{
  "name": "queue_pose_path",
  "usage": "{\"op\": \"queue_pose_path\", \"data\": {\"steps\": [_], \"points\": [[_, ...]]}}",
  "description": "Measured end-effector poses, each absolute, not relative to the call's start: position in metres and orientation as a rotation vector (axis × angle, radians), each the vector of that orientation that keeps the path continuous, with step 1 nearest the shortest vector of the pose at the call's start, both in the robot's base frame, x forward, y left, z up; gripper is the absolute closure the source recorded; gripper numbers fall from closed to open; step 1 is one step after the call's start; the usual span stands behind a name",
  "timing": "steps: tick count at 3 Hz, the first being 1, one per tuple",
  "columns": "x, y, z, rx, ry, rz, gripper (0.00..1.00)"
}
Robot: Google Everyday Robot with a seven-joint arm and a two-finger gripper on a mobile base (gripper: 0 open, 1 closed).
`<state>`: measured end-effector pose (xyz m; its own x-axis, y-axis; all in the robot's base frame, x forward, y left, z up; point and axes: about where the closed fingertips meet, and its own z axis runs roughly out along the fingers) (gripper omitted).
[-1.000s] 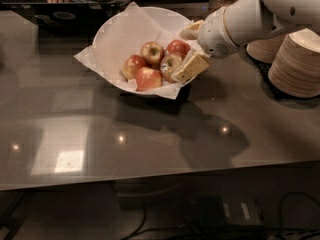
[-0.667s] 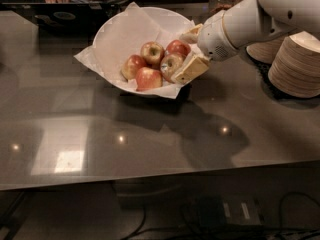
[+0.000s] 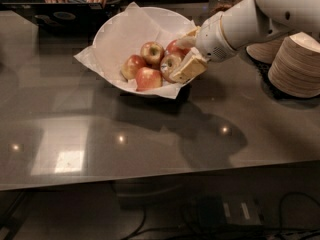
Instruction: Pick apple from white bowl
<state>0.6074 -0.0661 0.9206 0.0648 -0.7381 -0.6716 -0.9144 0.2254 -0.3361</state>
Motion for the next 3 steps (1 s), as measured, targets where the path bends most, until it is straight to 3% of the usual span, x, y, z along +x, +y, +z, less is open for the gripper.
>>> {"op": "queue_pose_path", "data": {"steps": [3], "points": [[0.603, -0.047, 0.897, -1.613, 1.723, 0.345, 0.33]]}}
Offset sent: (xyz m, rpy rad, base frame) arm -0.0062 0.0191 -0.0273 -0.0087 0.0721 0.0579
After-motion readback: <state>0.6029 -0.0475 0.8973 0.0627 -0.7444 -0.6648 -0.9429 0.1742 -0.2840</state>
